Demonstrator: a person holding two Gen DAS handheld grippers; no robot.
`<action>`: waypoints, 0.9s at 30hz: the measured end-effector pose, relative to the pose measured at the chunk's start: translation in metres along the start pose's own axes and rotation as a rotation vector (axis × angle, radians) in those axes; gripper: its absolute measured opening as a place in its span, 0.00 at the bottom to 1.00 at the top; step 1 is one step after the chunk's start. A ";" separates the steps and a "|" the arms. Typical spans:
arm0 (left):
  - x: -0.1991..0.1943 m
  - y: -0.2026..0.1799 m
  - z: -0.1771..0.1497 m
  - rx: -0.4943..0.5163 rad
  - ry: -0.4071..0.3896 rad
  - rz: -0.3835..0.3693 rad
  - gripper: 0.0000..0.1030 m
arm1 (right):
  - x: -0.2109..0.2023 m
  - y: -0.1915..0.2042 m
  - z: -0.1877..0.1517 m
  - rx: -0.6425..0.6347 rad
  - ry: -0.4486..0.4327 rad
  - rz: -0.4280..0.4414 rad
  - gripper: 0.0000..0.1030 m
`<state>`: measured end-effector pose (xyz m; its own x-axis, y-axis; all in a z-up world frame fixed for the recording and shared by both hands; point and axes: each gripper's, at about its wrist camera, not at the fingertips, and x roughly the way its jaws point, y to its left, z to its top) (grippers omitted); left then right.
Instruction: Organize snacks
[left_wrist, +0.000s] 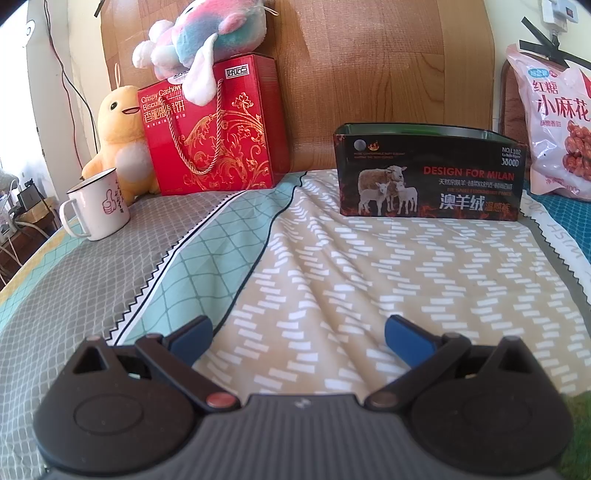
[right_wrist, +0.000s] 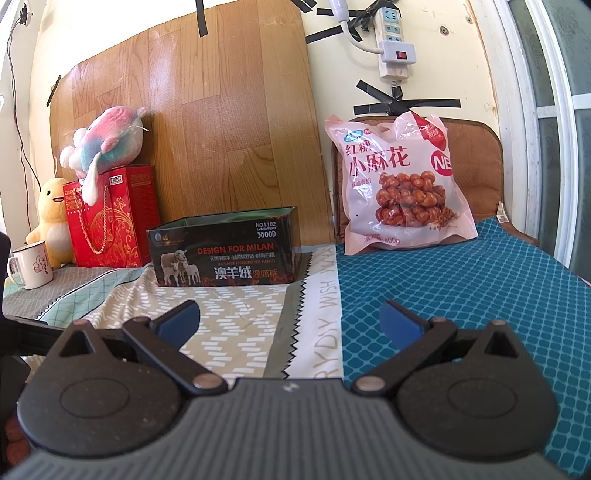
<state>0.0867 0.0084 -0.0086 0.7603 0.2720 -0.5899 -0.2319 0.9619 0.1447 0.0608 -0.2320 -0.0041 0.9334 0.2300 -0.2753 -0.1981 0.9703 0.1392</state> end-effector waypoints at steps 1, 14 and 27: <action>0.000 0.000 0.000 0.000 0.000 0.000 1.00 | 0.000 0.000 0.000 0.000 0.000 0.000 1.00; -0.001 -0.001 0.000 -0.001 0.000 0.002 1.00 | 0.000 -0.001 0.000 0.000 0.000 0.003 1.00; -0.001 -0.001 -0.001 -0.002 0.001 0.003 1.00 | 0.000 -0.001 0.000 0.006 0.001 0.005 1.00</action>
<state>0.0856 0.0069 -0.0087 0.7591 0.2752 -0.5899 -0.2355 0.9610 0.1452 0.0608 -0.2327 -0.0046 0.9320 0.2352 -0.2757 -0.2012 0.9686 0.1463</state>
